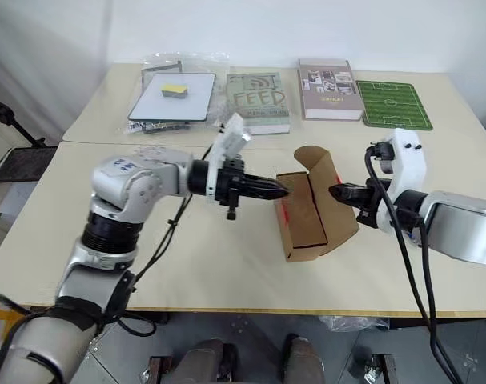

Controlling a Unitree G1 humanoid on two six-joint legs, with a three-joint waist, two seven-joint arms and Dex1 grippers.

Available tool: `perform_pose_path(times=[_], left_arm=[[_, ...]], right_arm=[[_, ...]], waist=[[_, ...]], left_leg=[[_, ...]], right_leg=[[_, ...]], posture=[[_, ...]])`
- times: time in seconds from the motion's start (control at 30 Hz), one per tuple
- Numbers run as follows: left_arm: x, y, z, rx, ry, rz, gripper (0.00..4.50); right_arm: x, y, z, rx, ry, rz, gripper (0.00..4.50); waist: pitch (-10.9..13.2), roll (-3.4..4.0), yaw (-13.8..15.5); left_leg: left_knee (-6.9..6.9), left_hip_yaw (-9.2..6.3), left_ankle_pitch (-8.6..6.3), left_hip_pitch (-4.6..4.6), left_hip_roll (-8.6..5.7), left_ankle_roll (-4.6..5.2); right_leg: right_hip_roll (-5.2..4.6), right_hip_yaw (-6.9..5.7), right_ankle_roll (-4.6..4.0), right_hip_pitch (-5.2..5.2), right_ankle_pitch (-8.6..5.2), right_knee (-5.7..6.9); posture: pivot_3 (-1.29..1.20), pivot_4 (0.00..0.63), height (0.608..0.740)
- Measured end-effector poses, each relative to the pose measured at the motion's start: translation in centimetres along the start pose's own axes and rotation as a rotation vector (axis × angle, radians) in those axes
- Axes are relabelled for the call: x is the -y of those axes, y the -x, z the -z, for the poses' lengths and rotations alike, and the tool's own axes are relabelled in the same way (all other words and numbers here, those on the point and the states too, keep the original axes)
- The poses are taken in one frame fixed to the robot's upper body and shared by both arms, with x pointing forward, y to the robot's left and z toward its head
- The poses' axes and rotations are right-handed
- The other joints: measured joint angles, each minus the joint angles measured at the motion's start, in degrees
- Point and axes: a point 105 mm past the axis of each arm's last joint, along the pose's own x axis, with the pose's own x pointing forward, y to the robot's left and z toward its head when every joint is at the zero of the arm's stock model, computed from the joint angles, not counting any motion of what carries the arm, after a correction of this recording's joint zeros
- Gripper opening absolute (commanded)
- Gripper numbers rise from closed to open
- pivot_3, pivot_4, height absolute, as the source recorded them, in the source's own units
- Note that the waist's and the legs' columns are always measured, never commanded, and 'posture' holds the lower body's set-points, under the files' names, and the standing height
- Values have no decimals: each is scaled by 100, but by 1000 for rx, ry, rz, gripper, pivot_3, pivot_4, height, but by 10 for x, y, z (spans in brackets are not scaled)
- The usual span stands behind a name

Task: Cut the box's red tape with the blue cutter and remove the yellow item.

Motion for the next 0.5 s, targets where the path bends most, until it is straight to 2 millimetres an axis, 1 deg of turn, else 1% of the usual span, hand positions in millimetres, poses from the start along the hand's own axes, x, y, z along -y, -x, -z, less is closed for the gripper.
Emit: perform_pose_path(times=[0.03, 0.07, 0.13, 0.2, 0.3, 0.5], left_arm=[[-3, -10, 5, -29, -16, -21, 0], [-7, -23, 15, -78, -35, -44, 0], [-14, -30, 25, -120, -52, -73, 0], [-17, -29, 24, -141, -120, -86, 0], [-16, -29, 26, -180, -197, -68, 0], [-15, -20, 32, -247, -287, -40, 0]], right_arm=[[-1, 0, 0, 0, 2, -1, 13], [-1, -1, 0, -1, 4, -3, 13], [-2, -2, 0, -2, 1, -5, 13], [-1, -3, 2, -7, -1, 1, 13], [0, -3, 2, -8, -3, 3, 13], [2, 1, 2, -6, 2, 20, 13]], waist=[[0, 0, 2], [0, -1, 3], [2, -3, -3], [1, -2, -48], [1, -2, -51], [-1, 1, -57]], left_leg=[[0, 1, 0, -1, 0, 0], [0, 3, 0, -1, -2, 1], [0, 3, 0, -3, 0, 1], [-8, 5, 0, -2, 3, 1], [-9, 4, 0, 0, 6, 1], [-10, 5, 0, 5, 9, 2]], right_leg=[[0, 0, 0, 0, 0, -1], [0, 1, 0, 0, 0, -1], [1, 1, 0, -3, 0, -1], [2, 2, -1, -6, -1, -2], [3, 1, -3, -6, -2, -2], [2, 3, -4, -6, -2, -1]], posture=[[0, 150, 740], [0, 150, 740], [0, 150, 740], [0, 150, 740], [0, 150, 740], [0, 150, 740]])
